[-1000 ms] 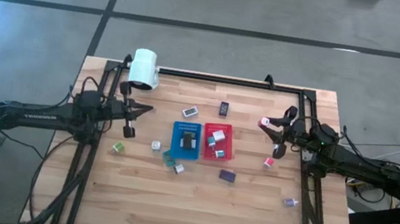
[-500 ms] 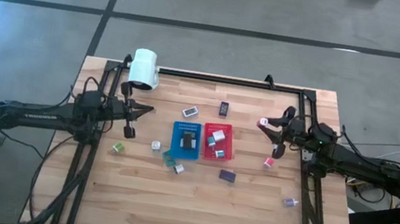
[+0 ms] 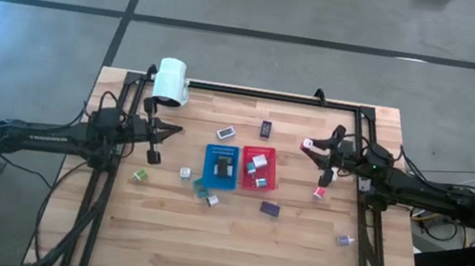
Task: Pick & Place Office items
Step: Put the top pink adaptor into the red bin
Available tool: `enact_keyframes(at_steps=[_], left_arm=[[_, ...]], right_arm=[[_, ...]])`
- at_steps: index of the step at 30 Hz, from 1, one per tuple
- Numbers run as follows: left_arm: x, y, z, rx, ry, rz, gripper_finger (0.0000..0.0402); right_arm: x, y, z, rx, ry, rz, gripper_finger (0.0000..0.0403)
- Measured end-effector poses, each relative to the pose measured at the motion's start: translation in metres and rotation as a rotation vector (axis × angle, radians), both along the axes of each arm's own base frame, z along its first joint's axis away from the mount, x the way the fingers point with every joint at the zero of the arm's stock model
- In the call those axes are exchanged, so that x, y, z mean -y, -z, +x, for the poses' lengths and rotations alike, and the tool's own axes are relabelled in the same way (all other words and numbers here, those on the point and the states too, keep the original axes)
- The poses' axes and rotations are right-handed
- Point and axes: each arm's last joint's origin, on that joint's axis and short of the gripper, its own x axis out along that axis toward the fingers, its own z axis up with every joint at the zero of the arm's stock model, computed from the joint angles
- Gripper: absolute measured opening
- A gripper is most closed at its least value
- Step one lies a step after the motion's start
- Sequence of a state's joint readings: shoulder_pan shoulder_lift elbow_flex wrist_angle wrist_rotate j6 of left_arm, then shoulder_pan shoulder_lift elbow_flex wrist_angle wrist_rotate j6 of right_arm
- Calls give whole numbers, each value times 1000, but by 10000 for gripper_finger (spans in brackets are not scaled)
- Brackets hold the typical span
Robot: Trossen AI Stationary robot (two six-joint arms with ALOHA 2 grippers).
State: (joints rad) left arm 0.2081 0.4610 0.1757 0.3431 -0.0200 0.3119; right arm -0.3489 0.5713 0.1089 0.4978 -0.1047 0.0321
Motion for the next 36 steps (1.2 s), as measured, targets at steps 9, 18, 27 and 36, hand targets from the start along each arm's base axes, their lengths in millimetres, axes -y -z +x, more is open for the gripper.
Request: enact_keyframes(at_steps=[9, 18, 27, 36], left_arm=[[0, 1, 0, -6, 0, -3, 12], [0, 1, 0, -5, 1, -13, 12], [0, 2, 0, -21, 1, -17, 12], [0, 3, 0, -26, 1, -18, 12]], right_arm=[[2, -12, 25, -55, -40, 88, 121], [-6, -15, 85, -280, -133, 84, 120], [-3, 5, 140, -658, -58, 106, 122], [-4, 19, 172, -787, -68, 101, 123]])
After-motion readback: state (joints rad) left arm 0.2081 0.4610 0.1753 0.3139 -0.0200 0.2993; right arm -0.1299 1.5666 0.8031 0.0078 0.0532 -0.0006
